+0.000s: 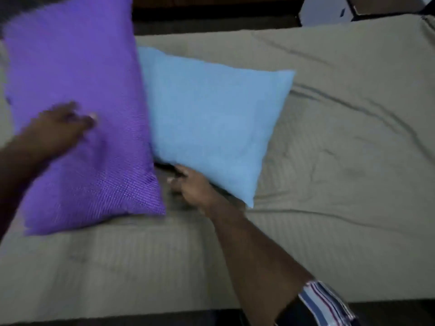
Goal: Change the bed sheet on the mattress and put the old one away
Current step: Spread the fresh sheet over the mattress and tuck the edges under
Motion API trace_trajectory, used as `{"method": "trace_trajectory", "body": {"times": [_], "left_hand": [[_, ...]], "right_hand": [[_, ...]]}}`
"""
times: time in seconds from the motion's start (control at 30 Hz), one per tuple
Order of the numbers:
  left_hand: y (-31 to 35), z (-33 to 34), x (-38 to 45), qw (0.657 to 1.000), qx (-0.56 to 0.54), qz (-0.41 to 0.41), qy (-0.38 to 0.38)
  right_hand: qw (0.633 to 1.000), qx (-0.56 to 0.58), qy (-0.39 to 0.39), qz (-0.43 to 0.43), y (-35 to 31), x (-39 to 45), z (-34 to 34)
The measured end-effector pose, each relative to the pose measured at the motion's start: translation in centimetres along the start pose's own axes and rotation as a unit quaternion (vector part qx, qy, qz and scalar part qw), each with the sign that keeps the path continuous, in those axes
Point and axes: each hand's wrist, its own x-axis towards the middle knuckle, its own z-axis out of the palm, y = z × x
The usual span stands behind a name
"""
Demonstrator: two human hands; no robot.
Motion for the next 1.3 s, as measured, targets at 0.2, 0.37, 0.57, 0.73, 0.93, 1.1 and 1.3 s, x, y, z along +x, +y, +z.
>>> {"method": "trace_trajectory", "body": {"times": [0.2,0.37,0.57,0.73,0.93,1.1,1.3], "left_hand": [[-2.9,14.8,-12.3,0.970,0.214,0.036,-0.111],[-1.9,22.8,-29.3,0.994,-0.083,-0.037,-0.055],[0.8,33.0,-44.5,0.871,-0.308,-0.285,-0.255],[5.7,40.2,-50.2,0.798,-0.363,-0.339,-0.342],[8.4,47.9,-51.5,0.742,-0.449,-0.356,-0.348],[9.7,55.2,-51.8,0.689,-0.553,-0.394,-0.254],[12.6,62.3,-50.5,0.603,-0.674,-0.394,-0.164]], "right_hand": [[0.966,0.158,0.144,0.145,12.5,-10.7,-2.4],[0.901,0.334,0.227,0.160,19.1,-22.4,-7.6],[0.822,0.426,0.335,0.176,27.6,-34.3,-15.1],[0.761,0.482,0.394,0.182,32.8,-39.5,-20.2],[0.731,0.526,0.410,0.146,36.9,-40.3,-25.6],[0.711,0.581,0.382,0.103,39.8,-39.0,-31.5],[0.671,0.651,0.351,0.057,43.5,-36.2,-40.0]]}}
